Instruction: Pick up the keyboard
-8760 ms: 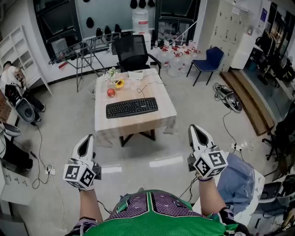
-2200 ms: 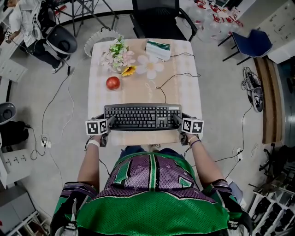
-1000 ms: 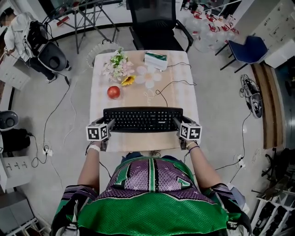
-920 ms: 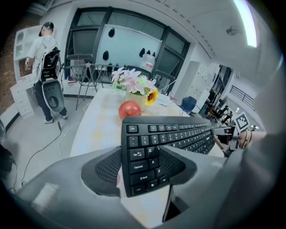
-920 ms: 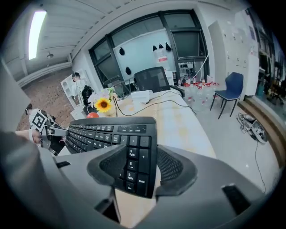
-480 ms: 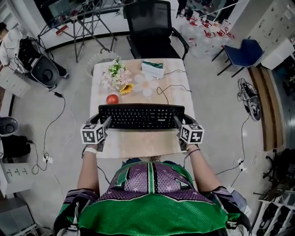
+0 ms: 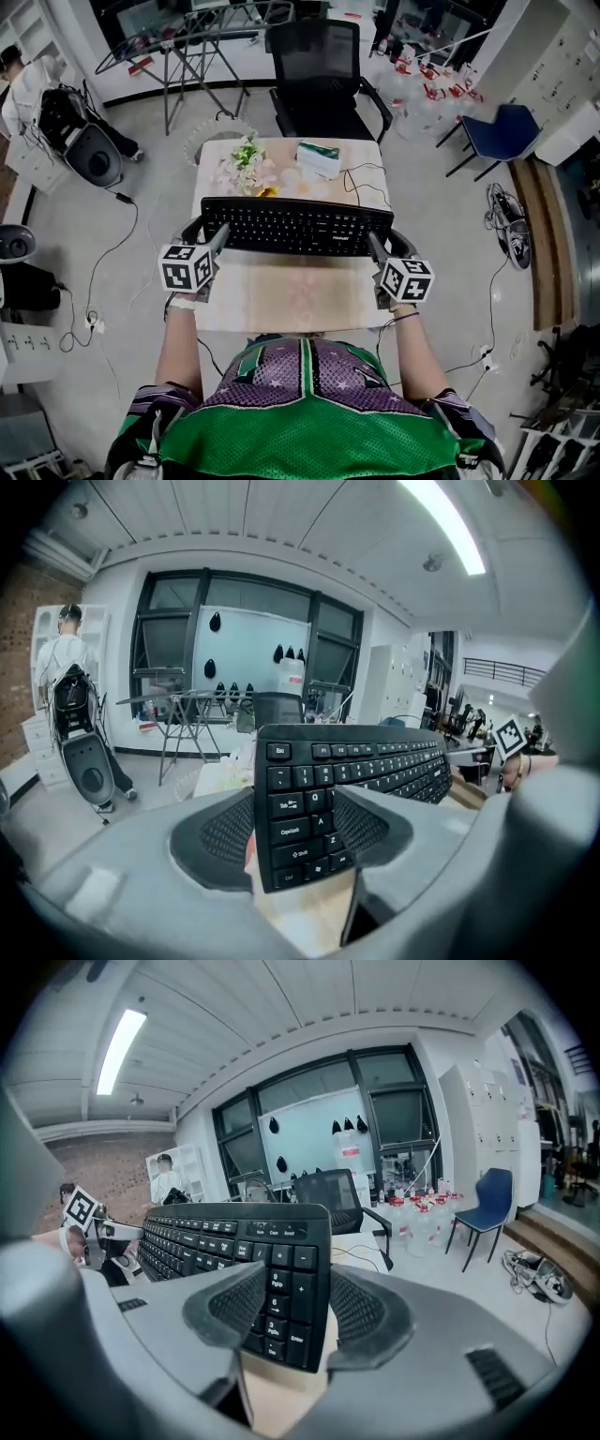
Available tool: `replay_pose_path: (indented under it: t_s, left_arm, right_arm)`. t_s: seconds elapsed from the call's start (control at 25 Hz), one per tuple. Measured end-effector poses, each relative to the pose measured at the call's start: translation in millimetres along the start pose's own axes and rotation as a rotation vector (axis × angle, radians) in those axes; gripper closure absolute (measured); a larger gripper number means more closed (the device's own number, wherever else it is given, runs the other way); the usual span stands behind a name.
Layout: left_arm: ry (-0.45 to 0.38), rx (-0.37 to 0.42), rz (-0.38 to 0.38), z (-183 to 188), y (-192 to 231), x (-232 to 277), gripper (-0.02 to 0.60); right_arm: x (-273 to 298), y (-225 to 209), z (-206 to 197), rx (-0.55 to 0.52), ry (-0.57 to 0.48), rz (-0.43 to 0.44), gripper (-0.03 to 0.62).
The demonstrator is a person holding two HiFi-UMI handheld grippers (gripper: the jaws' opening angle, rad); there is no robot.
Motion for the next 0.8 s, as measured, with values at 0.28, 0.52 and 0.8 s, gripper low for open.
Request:
replay_pose_path:
  t_s: [0.28, 0.52, 0.8]
  left_arm:
    - [-0.109, 0.024, 0.019, 42, -9, -23, 0.310]
    - [-0.242, 0.056, 0.022, 94, -21, -53, 0.310]
    - [-0.326, 0.056, 0.015, 120, -25, -80, 0.310]
  right_arm:
    - [-20, 4, 46, -0.044, -0.110, 0.004, 0.387]
    - [-50, 10, 103, -0.084, -0.231, 0.003, 0.387]
    - [-80, 25, 143, -0.144, -0.327, -0.007, 0.387]
Point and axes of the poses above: the fingertips, and each gripper's own axes: x forward along the fingers, y to its left, z out of its top, the point moved 7 cm from there along -x, backward along the fingers, and after that the axes turned 3 degrees about y, right-handed, at the moved point
